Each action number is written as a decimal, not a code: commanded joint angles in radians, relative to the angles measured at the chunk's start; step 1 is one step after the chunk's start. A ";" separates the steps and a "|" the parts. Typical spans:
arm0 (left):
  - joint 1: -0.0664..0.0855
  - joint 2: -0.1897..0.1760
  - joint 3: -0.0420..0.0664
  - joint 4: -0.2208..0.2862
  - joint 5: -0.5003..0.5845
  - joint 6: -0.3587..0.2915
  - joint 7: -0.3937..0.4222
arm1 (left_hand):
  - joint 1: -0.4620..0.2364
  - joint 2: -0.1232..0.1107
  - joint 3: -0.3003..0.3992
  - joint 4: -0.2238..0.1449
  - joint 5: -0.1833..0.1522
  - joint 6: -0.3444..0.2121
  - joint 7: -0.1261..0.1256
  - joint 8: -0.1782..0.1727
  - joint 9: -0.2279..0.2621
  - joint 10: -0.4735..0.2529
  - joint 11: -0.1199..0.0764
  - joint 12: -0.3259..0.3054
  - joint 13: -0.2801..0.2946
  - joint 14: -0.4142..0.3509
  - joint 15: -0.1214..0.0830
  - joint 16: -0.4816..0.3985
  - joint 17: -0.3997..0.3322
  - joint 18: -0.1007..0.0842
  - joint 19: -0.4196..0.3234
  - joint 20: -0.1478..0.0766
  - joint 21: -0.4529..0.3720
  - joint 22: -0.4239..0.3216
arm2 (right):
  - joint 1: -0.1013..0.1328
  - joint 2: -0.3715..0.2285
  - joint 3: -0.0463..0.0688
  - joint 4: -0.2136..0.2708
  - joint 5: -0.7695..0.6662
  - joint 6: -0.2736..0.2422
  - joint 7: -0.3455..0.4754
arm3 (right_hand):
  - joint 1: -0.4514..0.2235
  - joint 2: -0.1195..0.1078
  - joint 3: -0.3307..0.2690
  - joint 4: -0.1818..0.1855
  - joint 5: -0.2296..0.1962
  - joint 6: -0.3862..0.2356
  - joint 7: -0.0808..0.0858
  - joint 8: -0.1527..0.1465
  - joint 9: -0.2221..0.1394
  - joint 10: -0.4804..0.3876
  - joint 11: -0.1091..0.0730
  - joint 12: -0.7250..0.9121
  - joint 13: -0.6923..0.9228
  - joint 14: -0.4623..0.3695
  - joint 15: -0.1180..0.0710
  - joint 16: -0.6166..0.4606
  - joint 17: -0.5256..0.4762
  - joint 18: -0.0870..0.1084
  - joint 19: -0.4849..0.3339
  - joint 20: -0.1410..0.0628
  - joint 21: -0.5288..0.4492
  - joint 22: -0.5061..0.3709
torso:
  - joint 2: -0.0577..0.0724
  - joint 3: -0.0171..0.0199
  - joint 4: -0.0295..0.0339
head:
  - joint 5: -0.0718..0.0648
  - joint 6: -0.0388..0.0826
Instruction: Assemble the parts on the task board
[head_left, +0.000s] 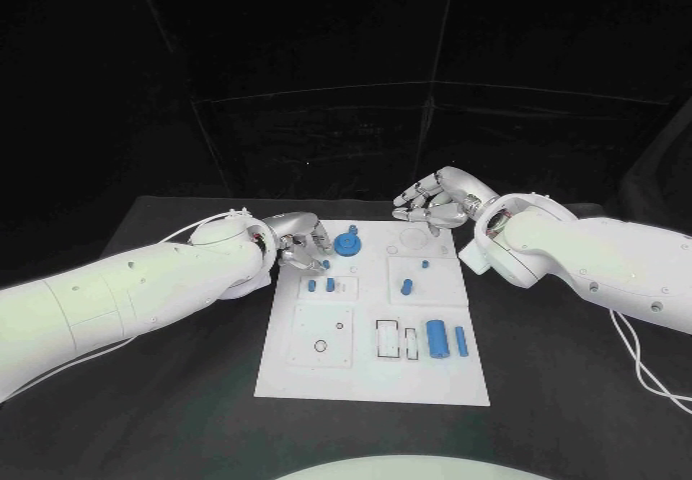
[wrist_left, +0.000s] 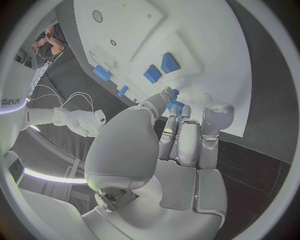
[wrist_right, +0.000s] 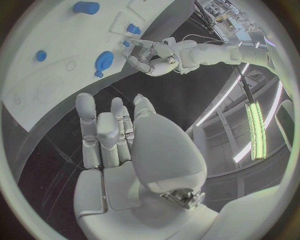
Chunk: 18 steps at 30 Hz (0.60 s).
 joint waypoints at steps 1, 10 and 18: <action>0.002 -0.023 0.003 0.018 0.178 -0.069 0.085 | 0.007 0.003 -0.010 0.002 0.001 -0.004 0.010 -0.004 0.001 -0.021 0.003 0.006 0.000 -0.001 0.010 -0.004 -0.003 0.010 -0.011 0.002 -0.022 -0.018 | 0.002 -0.002 0.000 -0.025 -0.135 0.052 -0.028 | 0.055 -0.003 0.030 -0.013 -0.030 0.016 -0.001 0.010 0.000 -0.010 0.003 -0.124 -0.107 -0.012 0.001 -0.051 -0.054 0.020 -0.002 0.000 -0.021 -0.023 | -0.001 -0.0003 0.0001 | -0.002 0.002; 0.003 -0.120 0.006 0.090 0.781 -0.054 0.271 | -0.003 0.027 -0.028 0.019 0.002 0.012 0.025 0.000 0.003 -0.032 0.007 0.040 0.003 -0.012 0.013 -0.015 -0.032 0.022 -0.034 0.007 -0.086 -0.077 | -0.011 -0.007 0.000 -0.072 -0.425 0.126 -0.067 | 0.106 -0.040 0.093 -0.016 -0.065 0.059 -0.007 0.015 -0.003 0.061 0.008 -0.339 -0.319 0.013 0.005 -0.051 -0.054 0.015 0.031 0.002 -0.018 -0.005 | 0.001 -0.0001 0.0004 | -0.004 0.007; 0.004 -0.174 0.006 0.140 1.122 -0.042 0.368 | -0.019 0.057 -0.035 0.044 0.003 0.040 0.015 0.015 0.004 0.071 -0.012 0.134 0.024 -0.076 0.001 -0.082 -0.160 0.050 -0.113 0.000 -0.248 -0.220 | -0.047 -0.014 0.000 -0.060 -0.672 0.147 -0.095 | 0.123 -0.058 0.120 -0.022 -0.093 0.075 -0.012 0.004 -0.004 0.076 0.009 -0.385 -0.379 0.028 0.007 -0.028 -0.031 0.010 0.050 -0.004 0.001 0.024 | 0.001 0.0012 -0.0013 | -0.018 0.010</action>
